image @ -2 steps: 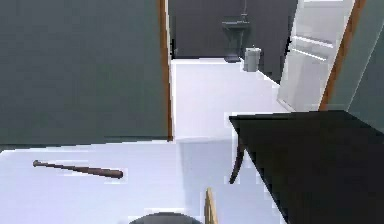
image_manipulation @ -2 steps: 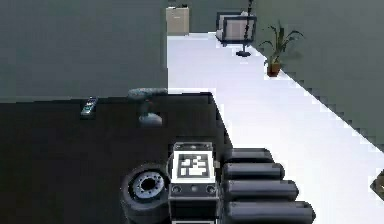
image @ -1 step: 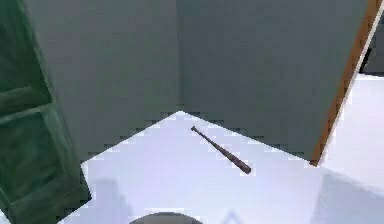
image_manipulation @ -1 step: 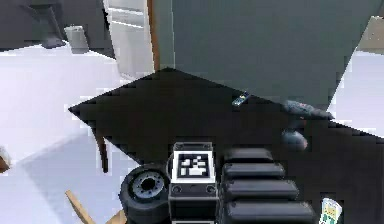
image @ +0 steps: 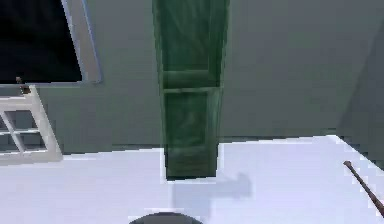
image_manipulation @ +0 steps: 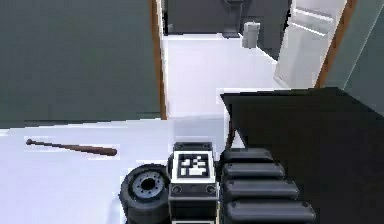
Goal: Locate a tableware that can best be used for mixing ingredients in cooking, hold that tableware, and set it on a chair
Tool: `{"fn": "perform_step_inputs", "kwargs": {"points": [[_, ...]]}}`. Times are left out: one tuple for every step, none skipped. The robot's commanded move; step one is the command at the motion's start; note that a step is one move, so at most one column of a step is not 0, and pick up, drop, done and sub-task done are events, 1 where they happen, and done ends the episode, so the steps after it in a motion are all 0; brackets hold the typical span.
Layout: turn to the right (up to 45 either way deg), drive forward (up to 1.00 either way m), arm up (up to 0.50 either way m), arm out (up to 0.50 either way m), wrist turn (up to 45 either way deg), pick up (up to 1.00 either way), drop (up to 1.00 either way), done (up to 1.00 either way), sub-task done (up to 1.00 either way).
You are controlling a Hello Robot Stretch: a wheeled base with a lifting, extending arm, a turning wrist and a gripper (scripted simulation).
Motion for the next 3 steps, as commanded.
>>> {"fn": "perform_step_inputs", "kwargs": {"points": [[-45.0, 0.00, 0.00, 0.00, 0.0, 0.00, 0.00, 0.00, 0.00], [-15.0, 0.00, 0.00, 0.00, 0.0, 0.00, 0.00, 0.00, 0.00], [45.0, 0.00, 0.00, 0.00, 0.0, 0.00, 0.00, 0.00, 0.00]]}}
